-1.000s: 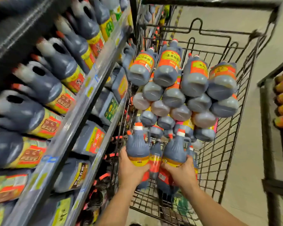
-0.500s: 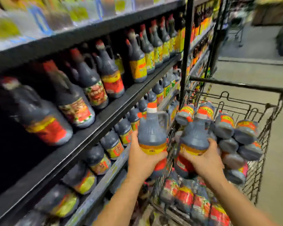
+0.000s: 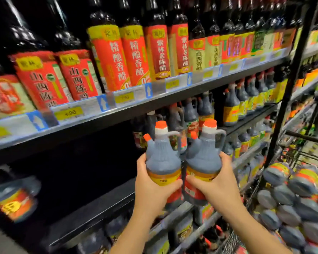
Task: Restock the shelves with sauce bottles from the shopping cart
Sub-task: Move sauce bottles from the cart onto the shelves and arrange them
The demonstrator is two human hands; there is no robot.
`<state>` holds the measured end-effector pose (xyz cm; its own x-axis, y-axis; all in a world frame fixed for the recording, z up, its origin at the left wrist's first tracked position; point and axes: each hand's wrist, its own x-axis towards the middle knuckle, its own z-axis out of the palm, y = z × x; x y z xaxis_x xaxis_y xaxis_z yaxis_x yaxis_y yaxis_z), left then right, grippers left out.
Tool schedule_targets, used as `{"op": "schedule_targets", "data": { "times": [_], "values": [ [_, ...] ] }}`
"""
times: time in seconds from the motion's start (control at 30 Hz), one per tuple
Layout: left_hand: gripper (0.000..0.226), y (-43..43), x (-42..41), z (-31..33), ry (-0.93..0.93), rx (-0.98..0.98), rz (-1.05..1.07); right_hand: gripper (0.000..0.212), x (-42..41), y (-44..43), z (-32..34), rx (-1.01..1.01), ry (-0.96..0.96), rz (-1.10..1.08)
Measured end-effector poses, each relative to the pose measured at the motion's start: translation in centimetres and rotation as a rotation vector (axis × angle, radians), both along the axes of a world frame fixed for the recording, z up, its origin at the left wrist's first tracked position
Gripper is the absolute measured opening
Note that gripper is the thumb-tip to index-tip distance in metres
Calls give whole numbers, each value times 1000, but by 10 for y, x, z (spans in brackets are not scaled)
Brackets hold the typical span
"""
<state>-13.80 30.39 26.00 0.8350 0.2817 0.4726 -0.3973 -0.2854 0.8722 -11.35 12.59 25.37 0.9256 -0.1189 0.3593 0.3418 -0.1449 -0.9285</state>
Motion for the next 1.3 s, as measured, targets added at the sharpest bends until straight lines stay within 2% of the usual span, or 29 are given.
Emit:
{"op": "schedule_targets", "data": {
  "times": [0.23,0.5,0.7,0.77,0.87,1.03,1.13,1.3],
  "values": [
    [93,59,-26,-2,-6,-54,192,91,-7,69,9,-29,12,178],
    [93,110,-27,-15,16,-125,383,77,7,131,19,-70,-48,352],
    [112,128,-10,-20,18,-166,479,72,31,160,11,-106,-82,389],
    [108,135,-3,-22,24,-163,490,73,41,167,4,-135,-64,405],
    [104,144,8,-27,60,-140,505,90,57,176,1,-215,-86,370],
    [104,149,28,-24,124,-152,538,93,82,189,1,-185,-127,363],
    [105,155,44,-18,169,-140,557,96,92,194,-4,-109,-79,388],
    [111,169,60,-20,215,-38,561,77,111,205,-4,-104,-20,407]
  ]
}}
